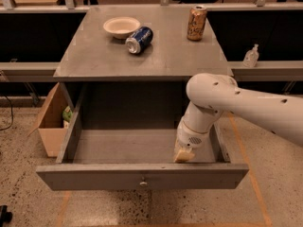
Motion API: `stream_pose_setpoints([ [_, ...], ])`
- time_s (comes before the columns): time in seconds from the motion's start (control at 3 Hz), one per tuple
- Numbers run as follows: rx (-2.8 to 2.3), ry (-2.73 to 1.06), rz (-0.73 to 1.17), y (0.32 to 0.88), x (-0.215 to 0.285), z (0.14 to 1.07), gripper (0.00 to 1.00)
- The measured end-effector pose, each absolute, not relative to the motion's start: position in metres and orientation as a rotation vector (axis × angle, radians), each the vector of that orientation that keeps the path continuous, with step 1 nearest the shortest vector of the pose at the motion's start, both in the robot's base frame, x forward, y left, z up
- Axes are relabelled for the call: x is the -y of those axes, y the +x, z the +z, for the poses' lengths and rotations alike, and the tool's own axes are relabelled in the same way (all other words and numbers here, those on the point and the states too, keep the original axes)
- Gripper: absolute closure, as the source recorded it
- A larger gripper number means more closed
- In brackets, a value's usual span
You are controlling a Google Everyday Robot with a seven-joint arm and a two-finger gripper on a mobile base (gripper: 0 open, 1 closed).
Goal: Open top drawer
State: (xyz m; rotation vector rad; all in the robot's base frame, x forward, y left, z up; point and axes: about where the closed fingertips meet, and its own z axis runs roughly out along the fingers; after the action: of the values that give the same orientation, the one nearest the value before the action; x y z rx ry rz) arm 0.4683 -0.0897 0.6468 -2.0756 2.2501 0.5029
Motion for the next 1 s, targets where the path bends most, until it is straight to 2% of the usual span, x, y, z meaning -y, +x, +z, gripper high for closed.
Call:
stream_pose_setpoints([
  [0.33, -2.245, -2.013, 0.479, 0.455, 0.092, 0.656, 1.00],
  [1.0, -2.164, -1.709, 0.250, 0.457, 0.144, 0.739, 1.00],
])
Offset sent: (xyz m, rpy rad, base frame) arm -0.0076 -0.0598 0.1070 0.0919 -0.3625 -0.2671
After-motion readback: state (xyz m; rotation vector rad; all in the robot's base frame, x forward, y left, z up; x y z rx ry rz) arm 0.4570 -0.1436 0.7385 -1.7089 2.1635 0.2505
